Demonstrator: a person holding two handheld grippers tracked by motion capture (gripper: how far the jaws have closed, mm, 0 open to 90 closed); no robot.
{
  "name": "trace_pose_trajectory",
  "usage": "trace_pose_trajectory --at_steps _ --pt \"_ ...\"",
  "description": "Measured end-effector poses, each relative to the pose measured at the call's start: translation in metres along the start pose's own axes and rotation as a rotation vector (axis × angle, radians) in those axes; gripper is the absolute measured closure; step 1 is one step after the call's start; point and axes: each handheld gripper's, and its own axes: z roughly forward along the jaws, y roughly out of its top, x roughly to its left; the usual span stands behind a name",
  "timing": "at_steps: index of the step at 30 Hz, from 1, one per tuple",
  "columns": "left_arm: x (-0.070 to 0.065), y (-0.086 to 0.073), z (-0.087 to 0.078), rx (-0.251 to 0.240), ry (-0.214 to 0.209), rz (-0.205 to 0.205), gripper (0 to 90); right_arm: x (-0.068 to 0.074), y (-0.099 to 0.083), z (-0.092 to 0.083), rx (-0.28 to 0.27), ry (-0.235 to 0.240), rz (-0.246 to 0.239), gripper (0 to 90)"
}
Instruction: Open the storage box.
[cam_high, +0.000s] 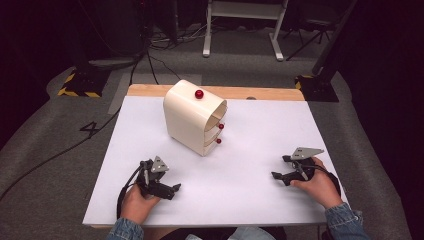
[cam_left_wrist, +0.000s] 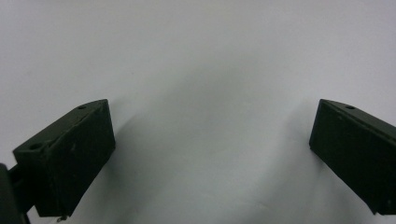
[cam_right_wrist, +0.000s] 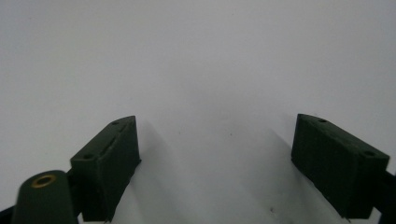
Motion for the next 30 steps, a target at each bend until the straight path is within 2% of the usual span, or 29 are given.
trace_pose_trajectory --at_steps 2,4,6,9,11,16,20,24,28,30 --pt "0.000 0.000 0.000 0.000 -0.001 0.000 0.3 0.000 0.002 -0.001 0.008 -0.007 0.010 19.0" --pt "0.000 0.000 0.000 0.000 0.000 0.003 0.3 0.001 0.004 -0.004 0.024 -0.018 0.017 32.0" --pt "0.000 0.000 0.000 0.000 -0.001 0.005 0.3 0.001 0.007 -0.008 0.033 -0.031 0.026 34.3" --pt "0.000 0.000 0.000 -0.003 0.000 0.006 0.3 0.003 0.013 -0.015 -0.034 -0.030 0.023 39.7" --pt "0.000 0.000 0.000 -0.002 0.000 0.006 0.2 0.005 0.019 -0.021 -0.082 -0.016 0.034 39.9" --pt "0.000 -0.001 0.000 -0.006 0.002 0.005 0.3 0.011 0.040 -0.028 -0.141 0.003 0.010 42.1" --pt "0.000 -0.001 0.000 -0.006 0.003 0.003 0.3 0.016 0.057 -0.029 -0.207 0.011 0.025 41.8" --pt "0.000 -0.001 0.000 -0.004 0.003 0.005 0.3 0.022 0.073 -0.024 -0.227 0.024 0.010 43.3" --pt "0.000 -0.001 0.000 -0.007 0.003 0.007 0.3 0.027 0.088 -0.015 -0.234 0.072 0.008 44.9" --pt "-0.001 -0.001 0.000 -0.009 0.012 0.013 0.5 0.029 0.095 -0.010 -0.237 0.076 0.010 44.9"
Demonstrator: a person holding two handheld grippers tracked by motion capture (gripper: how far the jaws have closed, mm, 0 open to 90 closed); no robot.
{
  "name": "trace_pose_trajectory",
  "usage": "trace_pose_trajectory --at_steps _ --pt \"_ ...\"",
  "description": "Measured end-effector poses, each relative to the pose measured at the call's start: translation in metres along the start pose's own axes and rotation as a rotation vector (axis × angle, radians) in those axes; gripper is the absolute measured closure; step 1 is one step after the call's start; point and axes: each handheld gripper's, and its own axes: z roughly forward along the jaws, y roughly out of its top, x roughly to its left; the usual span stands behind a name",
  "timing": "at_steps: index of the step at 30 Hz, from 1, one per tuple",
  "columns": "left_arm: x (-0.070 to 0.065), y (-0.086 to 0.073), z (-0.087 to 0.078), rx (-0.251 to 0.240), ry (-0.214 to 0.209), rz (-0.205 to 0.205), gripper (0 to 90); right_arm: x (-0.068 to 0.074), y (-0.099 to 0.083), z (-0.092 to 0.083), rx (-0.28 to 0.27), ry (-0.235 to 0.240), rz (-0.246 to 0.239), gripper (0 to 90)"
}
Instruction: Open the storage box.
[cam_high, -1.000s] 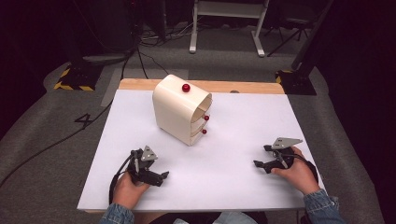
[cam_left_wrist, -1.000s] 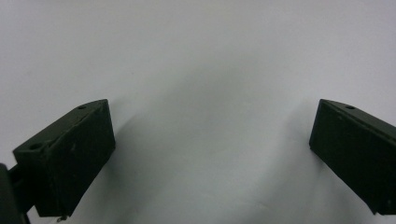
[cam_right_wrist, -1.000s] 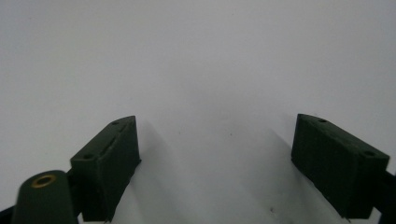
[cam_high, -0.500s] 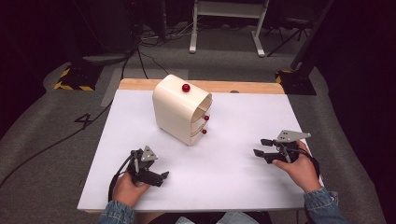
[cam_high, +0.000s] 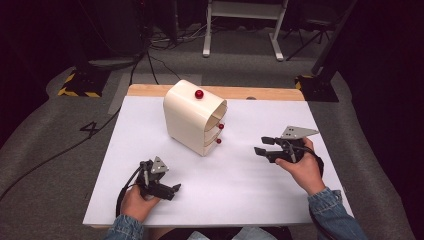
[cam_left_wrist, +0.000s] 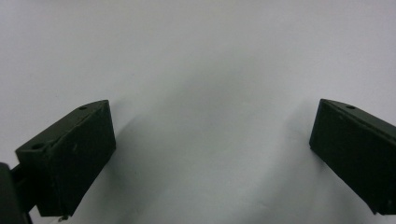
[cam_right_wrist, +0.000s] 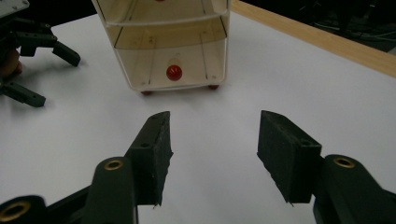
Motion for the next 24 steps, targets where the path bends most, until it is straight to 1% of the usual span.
trace_pose_trajectory --at_steps 2,4,6,11,13,16,17,21,24 --pt "0.000 0.000 0.000 -0.001 0.000 0.000 0.6 0.003 0.006 0.006 -0.008 -0.002 -0.020 45.0" --pt "0.000 0.000 0.000 0.001 -0.012 -0.013 0.4 0.006 0.011 0.013 -0.014 0.000 -0.033 48.2" --pt "0.001 0.000 0.000 0.004 -0.010 -0.011 0.3 0.009 0.015 0.019 -0.022 0.014 -0.040 49.6" --pt "0.001 0.001 0.001 0.007 -0.012 -0.010 0.4 0.017 0.023 0.036 -0.036 0.026 -0.054 52.4" --pt "0.001 0.001 0.001 0.009 -0.011 -0.008 0.3 0.019 0.024 0.042 -0.034 0.027 -0.059 52.7" --pt "0.001 0.002 0.001 0.012 -0.013 -0.013 0.3 0.020 0.025 0.050 -0.039 0.032 -0.053 53.8" --pt "0.001 0.002 0.001 0.013 -0.012 -0.008 0.3 0.020 0.026 0.053 -0.041 0.034 -0.052 54.6" --pt "0.001 0.002 0.001 0.009 -0.017 -0.015 0.3 0.021 0.027 0.064 -0.061 0.047 -0.055 57.7" --pt "0.001 0.001 0.001 0.007 -0.016 -0.010 0.3 0.022 0.025 0.074 -0.076 0.058 -0.063 60.4"
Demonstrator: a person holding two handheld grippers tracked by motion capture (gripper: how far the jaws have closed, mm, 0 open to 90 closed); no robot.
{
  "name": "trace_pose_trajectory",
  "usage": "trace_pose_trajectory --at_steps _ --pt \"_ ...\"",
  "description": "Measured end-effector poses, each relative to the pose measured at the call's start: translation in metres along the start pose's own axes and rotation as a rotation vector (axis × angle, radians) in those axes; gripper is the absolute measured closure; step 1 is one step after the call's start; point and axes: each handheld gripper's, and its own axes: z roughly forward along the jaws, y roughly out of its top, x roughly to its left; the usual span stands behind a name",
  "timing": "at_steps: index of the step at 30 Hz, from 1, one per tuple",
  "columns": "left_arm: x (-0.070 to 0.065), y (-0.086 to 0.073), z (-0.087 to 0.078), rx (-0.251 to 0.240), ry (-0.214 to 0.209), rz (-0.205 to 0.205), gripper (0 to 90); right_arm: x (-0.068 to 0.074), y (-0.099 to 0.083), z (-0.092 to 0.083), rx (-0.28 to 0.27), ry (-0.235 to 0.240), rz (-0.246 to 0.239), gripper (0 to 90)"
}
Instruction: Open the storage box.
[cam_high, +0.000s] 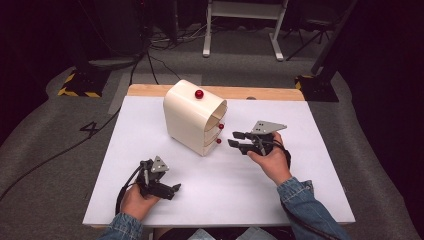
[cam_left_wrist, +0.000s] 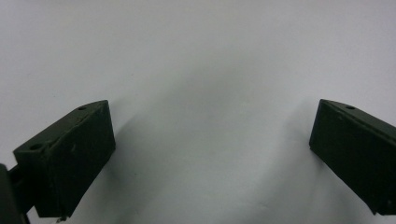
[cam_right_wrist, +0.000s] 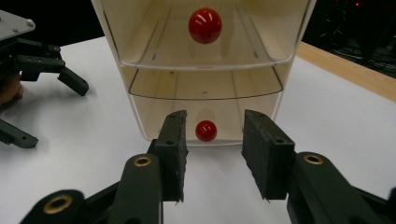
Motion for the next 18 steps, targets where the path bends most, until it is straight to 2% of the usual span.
trace_pose_trajectory --at_steps 9,18 --pt "0.000 0.000 0.000 0.000 0.003 0.003 0.3 -0.005 -0.013 0.026 0.026 0.019 0.007 63.9" --pt "0.000 0.000 0.000 0.001 0.002 0.005 0.3 -0.006 -0.024 0.043 0.008 0.026 0.020 66.9"
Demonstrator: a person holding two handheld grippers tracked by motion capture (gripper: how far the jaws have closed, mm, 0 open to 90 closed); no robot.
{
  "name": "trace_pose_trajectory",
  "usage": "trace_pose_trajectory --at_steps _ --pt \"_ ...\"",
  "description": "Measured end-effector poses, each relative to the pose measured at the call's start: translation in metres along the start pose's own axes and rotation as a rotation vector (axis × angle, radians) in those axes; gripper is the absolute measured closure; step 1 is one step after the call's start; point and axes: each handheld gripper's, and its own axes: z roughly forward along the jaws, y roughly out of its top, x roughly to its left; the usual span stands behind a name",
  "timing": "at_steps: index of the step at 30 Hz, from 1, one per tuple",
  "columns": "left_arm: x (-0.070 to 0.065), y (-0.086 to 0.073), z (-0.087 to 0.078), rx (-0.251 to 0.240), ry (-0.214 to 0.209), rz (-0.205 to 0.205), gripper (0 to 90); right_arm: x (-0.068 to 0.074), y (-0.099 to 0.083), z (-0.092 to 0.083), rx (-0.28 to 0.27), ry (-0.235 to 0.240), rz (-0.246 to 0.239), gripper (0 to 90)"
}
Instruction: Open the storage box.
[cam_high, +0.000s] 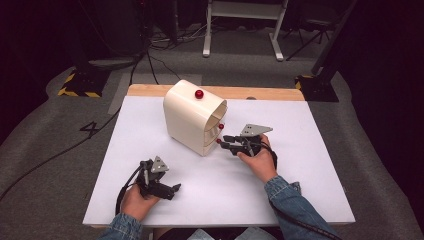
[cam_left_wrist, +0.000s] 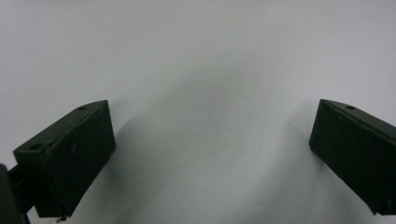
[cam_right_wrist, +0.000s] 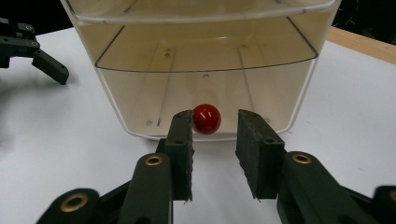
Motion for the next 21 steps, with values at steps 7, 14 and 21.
trace_pose_trajectory --at_steps 7,14,21 --pt "0.000 0.000 0.000 0.000 0.000 0.001 0.3 0.002 -0.003 0.010 -0.011 0.011 -0.002 71.4" --pt "0.000 0.000 0.000 0.000 0.000 0.001 0.3 0.004 -0.005 0.012 -0.008 0.004 -0.024 74.2" --pt "0.000 0.000 0.000 0.000 0.001 0.001 0.3 0.005 -0.004 0.010 -0.001 -0.007 -0.047 74.5"
